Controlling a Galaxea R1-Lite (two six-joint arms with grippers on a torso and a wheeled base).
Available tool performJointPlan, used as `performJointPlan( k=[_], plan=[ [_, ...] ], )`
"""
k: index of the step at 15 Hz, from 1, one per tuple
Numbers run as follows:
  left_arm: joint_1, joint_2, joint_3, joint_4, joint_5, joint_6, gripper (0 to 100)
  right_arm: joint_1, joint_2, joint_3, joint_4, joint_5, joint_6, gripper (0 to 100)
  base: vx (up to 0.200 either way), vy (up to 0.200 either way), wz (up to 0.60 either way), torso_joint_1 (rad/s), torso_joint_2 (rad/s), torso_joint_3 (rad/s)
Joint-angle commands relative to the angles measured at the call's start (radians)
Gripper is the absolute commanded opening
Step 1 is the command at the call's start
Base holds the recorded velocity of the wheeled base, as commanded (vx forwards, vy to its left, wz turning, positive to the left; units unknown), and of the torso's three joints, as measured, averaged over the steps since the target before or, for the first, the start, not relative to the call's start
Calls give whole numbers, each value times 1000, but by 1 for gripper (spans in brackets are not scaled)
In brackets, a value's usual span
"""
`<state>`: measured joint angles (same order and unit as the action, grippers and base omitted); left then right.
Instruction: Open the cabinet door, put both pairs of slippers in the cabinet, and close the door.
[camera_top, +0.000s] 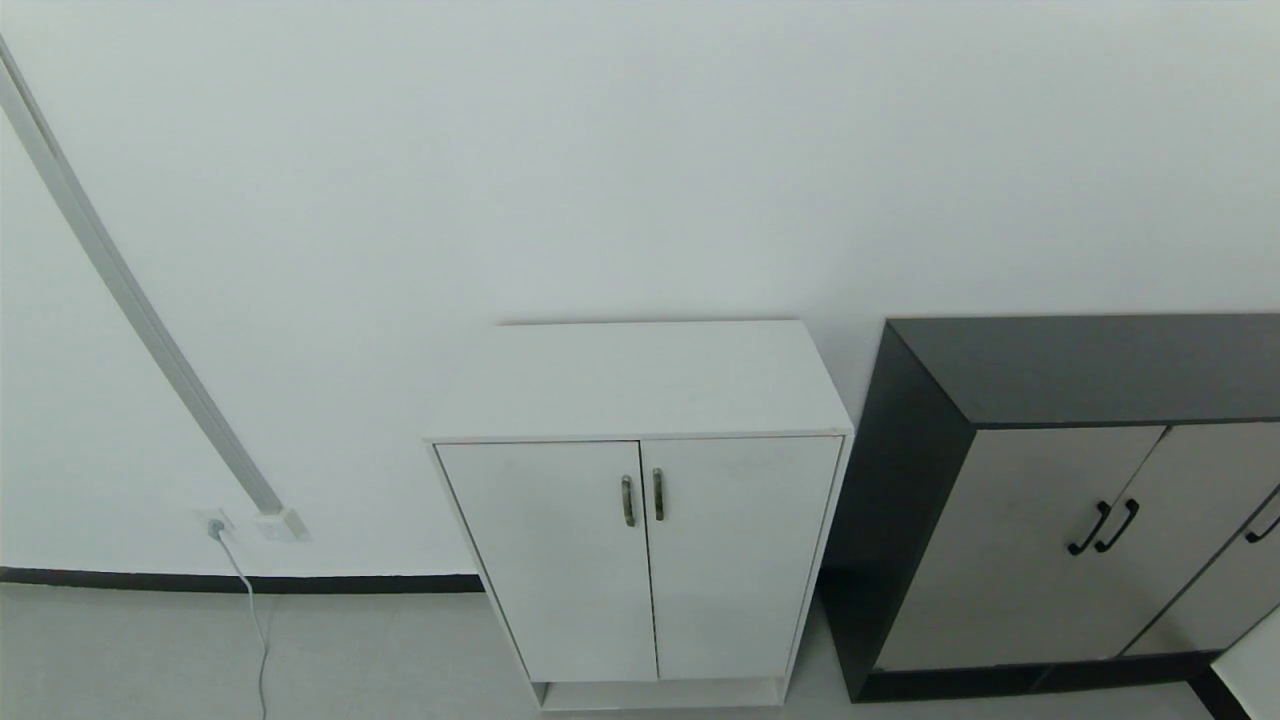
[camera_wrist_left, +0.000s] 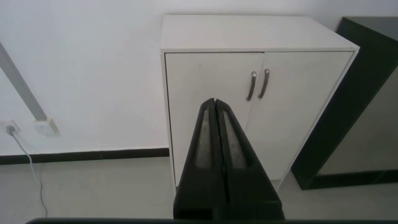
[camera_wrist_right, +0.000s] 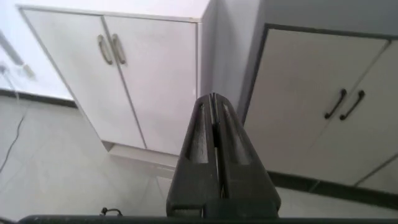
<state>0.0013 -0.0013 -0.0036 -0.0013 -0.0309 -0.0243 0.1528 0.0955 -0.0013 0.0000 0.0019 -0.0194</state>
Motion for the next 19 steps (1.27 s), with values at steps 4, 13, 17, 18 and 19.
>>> performJointPlan(
  k=[4,13,17,18,19],
  plan=[
    [0,1,1,0,0,0,0,-110,29,-2,2,-23,-1,0,0,0,0,0,0,0],
    [0,1,2,0,-1,6,0,-151,-94,1,-9,-74,102,0,0,0,0,0,0,0],
    [0,1,2,0,-1,6,0,-153,-94,1,-9,-76,101,0,0,0,0,0,0,0],
    [0,1,2,0,-1,4,0,-153,-94,1,-9,-76,99,0,0,0,0,0,0,0],
    [0,1,2,0,-1,4,0,-153,-94,1,-9,-76,101,0,0,0,0,0,0,0]
  ],
)
